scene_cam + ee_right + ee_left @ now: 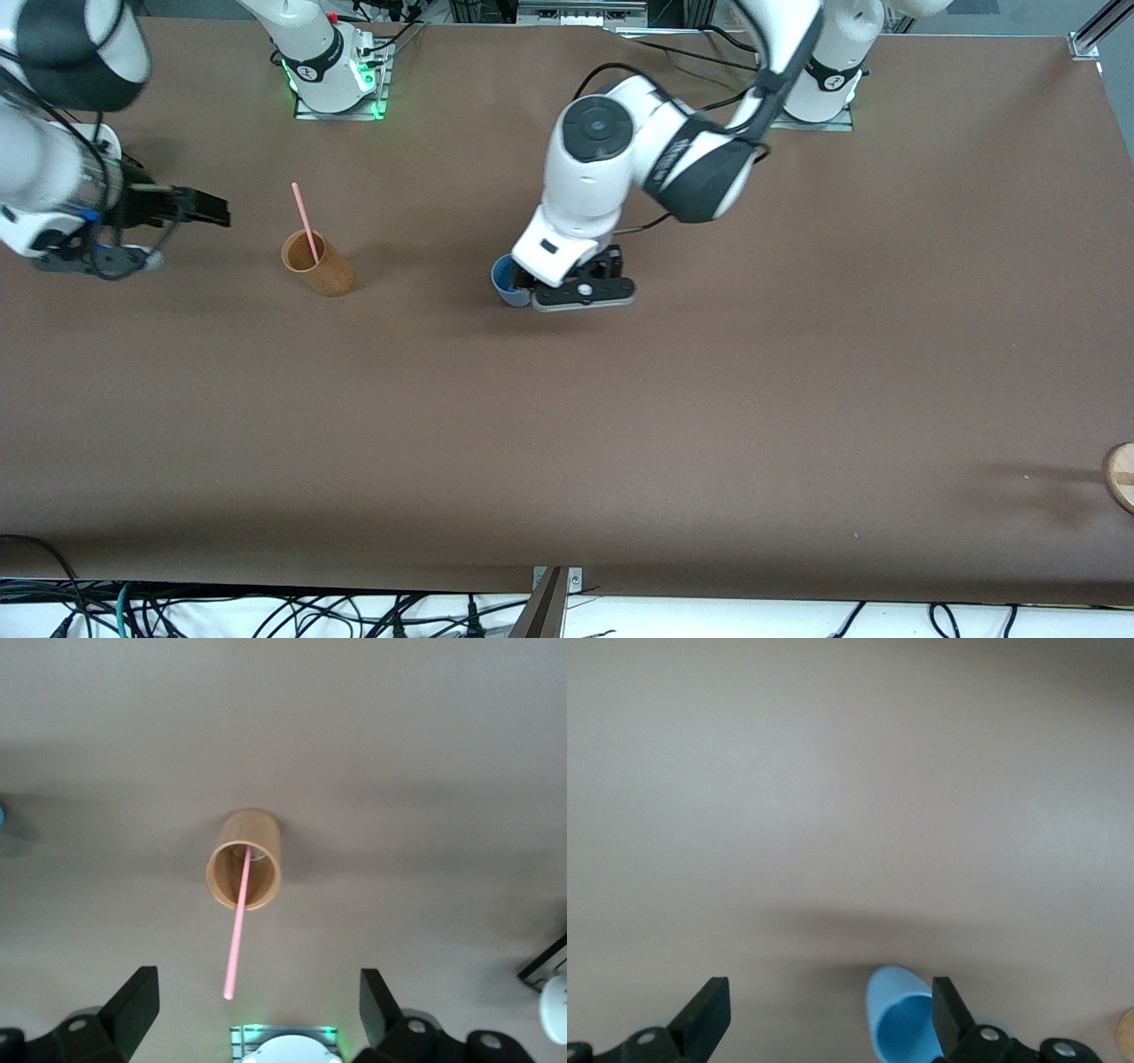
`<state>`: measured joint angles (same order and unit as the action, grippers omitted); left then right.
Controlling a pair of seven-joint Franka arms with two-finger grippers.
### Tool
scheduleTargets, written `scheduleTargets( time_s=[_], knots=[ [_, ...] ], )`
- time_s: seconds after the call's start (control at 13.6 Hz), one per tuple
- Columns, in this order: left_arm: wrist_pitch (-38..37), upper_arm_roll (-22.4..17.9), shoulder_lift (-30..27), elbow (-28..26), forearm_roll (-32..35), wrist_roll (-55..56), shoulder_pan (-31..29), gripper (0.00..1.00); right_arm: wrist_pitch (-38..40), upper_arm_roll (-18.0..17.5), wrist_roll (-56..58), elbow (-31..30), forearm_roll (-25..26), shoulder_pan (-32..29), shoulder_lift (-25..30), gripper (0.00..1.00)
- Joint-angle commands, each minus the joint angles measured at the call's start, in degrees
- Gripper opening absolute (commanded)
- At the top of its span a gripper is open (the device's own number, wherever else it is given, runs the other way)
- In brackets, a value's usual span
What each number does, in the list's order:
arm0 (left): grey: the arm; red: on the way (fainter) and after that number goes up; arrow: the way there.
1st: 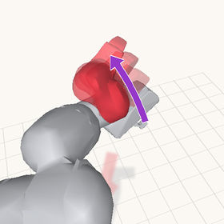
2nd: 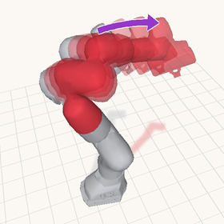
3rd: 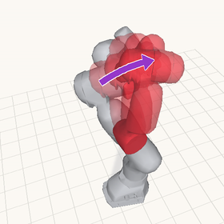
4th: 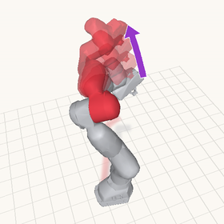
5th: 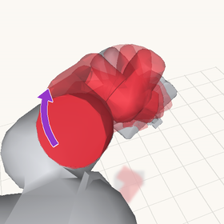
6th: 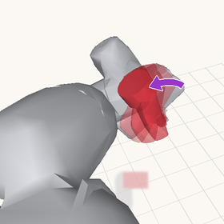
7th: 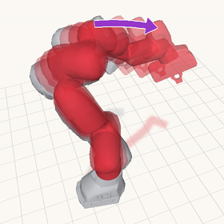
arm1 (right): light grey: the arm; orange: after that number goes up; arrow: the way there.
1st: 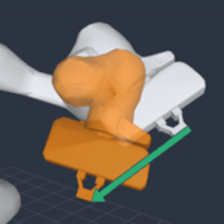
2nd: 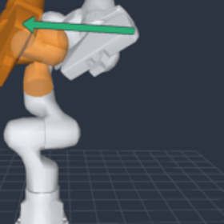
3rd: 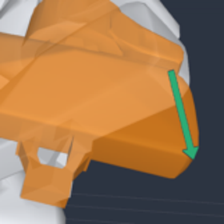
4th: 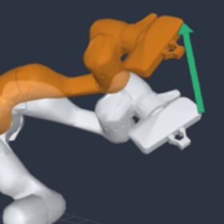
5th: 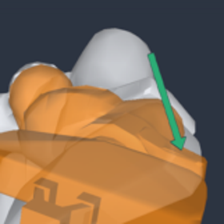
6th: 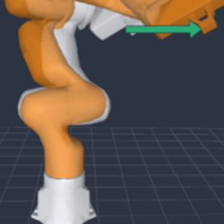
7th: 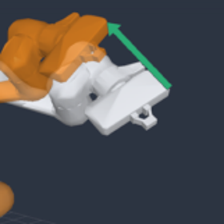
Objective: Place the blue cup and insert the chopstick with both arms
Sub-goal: 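Release the blue cup while the right gripper reaches the pink chopstick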
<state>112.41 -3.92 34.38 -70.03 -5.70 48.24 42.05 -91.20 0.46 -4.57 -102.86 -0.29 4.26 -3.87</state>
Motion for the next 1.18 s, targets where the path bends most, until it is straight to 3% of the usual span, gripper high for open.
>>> scheduleTargets(
  time_s=[0.0, 0.44, 0.74, 0.88, 1.11],
  knots=[
    [-4.7, 1.4, -5.9, -2.2, -2.1, -6.3, -7.0, 1.0, -6.8, -1.3, -5.5, -9.2, -0.3, 1.2, 1.6, 1.0],
    [-19.2, 3.7, -14.9, -4.2, -1.9, -28.4, -24.7, 1.0, -18.7, -2.7, -5.8, -24.2, -0.4, 1.3, 3.6, 0.99],
    [-25.2, 3.7, -19.2, -5.7, -1.2, -42.0, -34.0, 1.0, -20.7, -2.8, -5.7, -28.0, -0.4, 1.3, 3.7, 0.79],
    [-28.3, 4.4, -21.4, -7.1, -1.2, -43.1, -37.7, 1.0, -21.4, -2.8, -5.6, -29.1, -0.3, 1.3, 3.8, 0.65],
    [-30.3, 4.4, -24.7, -12.2, -1.2, -43.3, -42.6, 1.0, -21.4, -2.9, -5.2, -29.4, -0.3, 1.3, 2.7, 0.54]
  ],
)
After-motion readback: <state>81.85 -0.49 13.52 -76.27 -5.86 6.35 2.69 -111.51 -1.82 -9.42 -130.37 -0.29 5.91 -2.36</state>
